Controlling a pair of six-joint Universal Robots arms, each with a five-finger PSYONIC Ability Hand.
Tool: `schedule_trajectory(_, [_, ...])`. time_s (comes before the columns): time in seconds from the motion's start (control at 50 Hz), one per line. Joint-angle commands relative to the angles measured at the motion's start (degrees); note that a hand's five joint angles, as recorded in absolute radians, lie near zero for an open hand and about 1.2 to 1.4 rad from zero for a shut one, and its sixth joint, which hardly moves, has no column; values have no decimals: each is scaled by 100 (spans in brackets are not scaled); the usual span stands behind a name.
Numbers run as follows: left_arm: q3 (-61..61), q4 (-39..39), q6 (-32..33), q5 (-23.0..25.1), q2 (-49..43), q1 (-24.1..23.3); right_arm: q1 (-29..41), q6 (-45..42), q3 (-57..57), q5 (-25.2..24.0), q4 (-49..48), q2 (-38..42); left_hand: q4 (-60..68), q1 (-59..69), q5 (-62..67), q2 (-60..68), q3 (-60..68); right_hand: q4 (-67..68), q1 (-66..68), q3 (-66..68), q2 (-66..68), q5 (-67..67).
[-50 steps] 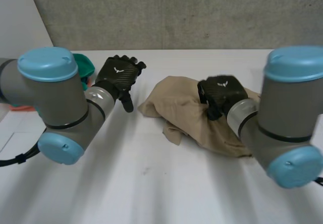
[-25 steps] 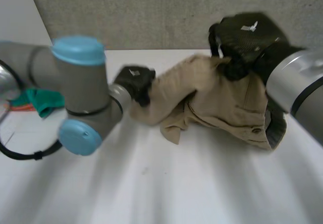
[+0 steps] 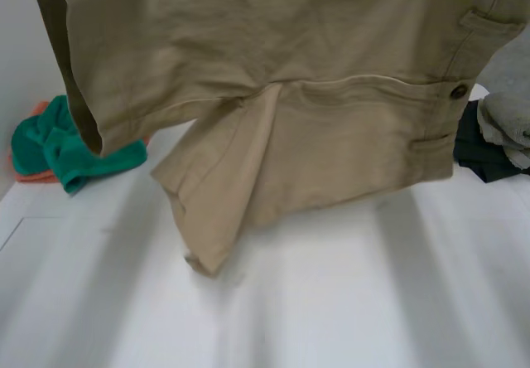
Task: Fold the laundry.
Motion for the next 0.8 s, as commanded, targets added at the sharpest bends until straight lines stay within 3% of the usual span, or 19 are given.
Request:
schedule_trajectory(0.02, [519, -15, -20, -57, -436, 243, 195, 172, 21, 2, -41, 150, 1159, 1336, 1398, 1152, 1182, 1193, 1928, 1192, 1287, 1390])
schedule_trajectory(0.18, [1090, 20, 24, -5, -2097, 603, 590, 216, -67, 380, -603, 1371, 1159, 1336, 1398, 1152, 1182, 1193, 1928, 1192, 1287, 1390])
schedule_trajectory(0.26, [1608, 231, 77, -48, -3142, 770, 687, 260, -181, 705, -1428, 2285, 1159, 1336, 1398, 1152, 1182, 1193, 1928, 1192, 1287, 1390])
schedule_trajectory(0.36, [2671, 1065, 41, -75, -4540, 955, 950, 278, -497, 776, -3287, 3654, 1159, 1336, 1398, 1152, 1182, 1193, 1928, 1192, 1287, 1390])
schedule_trajectory(0.38, [2812, 1206, 41, -84, -4725, 981, 968, 269, -559, 758, -3598, 3849, 728, 905, 967, 721, 751, 525, 1260, 524, 619, 722])
schedule_trajectory(0.4, [2944, 1312, 41, -92, -4857, 999, 995, 251, -647, 723, -3862, 4017, -308, -132, -70, -316, -286, -1114, -379, -1115, -1020, -917])
schedule_trajectory(0.42, [3163, 1426, 33, -162, -5076, 1025, 1030, 216, -752, 697, -4134, 4166, -2917, -2740, -2678, -2924, -2894, -3179, -2443, -3180, -3085, -2981])
schedule_trajectory(0.44, [3252, 1436, 33, -215, -5130, 1051, 1065, 85, -901, 636, -4415, 4411, -4175, -3998, -3936, -4182, -4152, -5807, -5072, -5808, -5713, -5610])
schedule_trajectory(0.48, [3332, 1418, 33, -390, -5192, 1060, 1100, -117, -1016, 644, -4348, 4554, -5841, -5664, -5602, -5848, -5818, -5807, -5072, -5808, -5713, -5610])
schedule_trajectory(0.6, [2578, 1225, 59, -1041, -4701, 1087, 960, -338, -903, 776, -3181, 4274, -5841, -5664, -5602, -5848, -5818, -5807, -5072, -5808, -5713, -5610])
schedule_trajectory(0.7, [1059, 1128, 173, -1033, -3797, 1017, 714, -390, -411, 653, -2117, 3843, -5841, -5664, -5602, -5848, -5818, -5807, -5072, -5808, -5713, -5610])
schedule_trajectory(0.8, [-787, 1093, 419, -726, -2821, 771, 529, -873, 327, 284, -852, 3386, -5841, -5664, -5602, -5848, -5818, -5807, -5072, -5808, -5713, -5610])
